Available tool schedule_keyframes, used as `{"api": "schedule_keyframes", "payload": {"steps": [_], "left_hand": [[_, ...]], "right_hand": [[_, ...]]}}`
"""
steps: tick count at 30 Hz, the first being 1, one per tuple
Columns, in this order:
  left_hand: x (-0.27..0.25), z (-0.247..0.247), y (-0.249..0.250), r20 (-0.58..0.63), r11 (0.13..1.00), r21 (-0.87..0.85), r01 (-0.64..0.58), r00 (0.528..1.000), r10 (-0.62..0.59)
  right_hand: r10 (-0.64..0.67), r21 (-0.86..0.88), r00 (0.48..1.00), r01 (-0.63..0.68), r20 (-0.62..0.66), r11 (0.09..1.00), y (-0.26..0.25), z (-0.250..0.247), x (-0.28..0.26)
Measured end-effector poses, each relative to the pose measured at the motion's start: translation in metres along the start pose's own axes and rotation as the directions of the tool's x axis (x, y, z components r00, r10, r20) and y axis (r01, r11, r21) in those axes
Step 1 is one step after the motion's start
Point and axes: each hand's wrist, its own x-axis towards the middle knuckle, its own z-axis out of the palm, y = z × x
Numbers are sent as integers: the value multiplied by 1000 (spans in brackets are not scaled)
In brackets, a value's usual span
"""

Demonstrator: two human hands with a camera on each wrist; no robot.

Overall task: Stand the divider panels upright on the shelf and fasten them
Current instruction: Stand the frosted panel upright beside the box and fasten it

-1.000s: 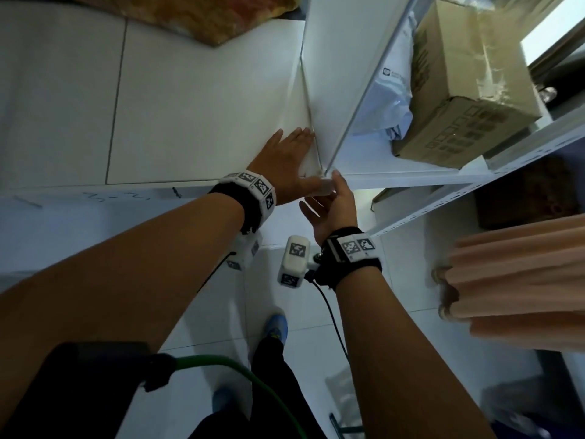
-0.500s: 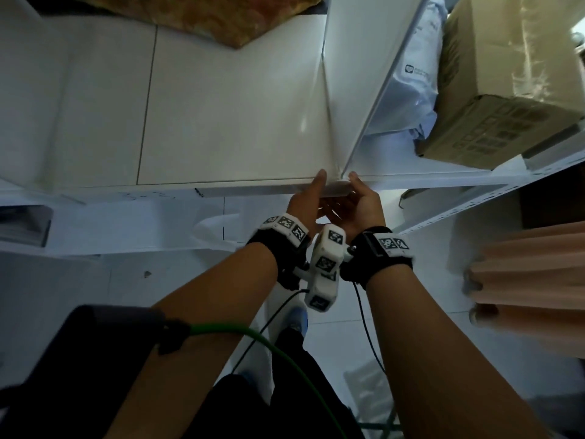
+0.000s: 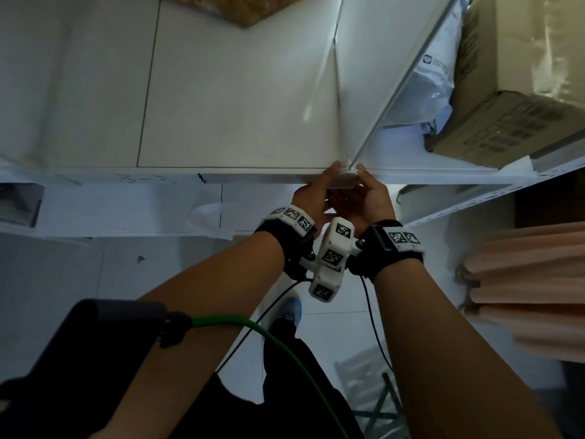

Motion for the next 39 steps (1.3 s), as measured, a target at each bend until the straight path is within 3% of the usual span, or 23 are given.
{"api": "schedule_keyframes", "payload": {"steps": [5,10,23,39], "left_hand": [[5,-25,0,-75,999,8,-45,996,46],[2,-60,15,-54,997,10,-73,996,74],[4,-66,15,-72,990,107,-94,992,102],[-20,-175,55,-133,991,22,-133,982,134]], "right_hand": [[-16,-35,1000,15,-14,999,15,18,-3],[-16,-51,1000,15,-22,999,40,48,-8],[-96,43,994,99,-49,994,49,54,-10],[-39,10,998,38,57,999,129,136,-12]]}}
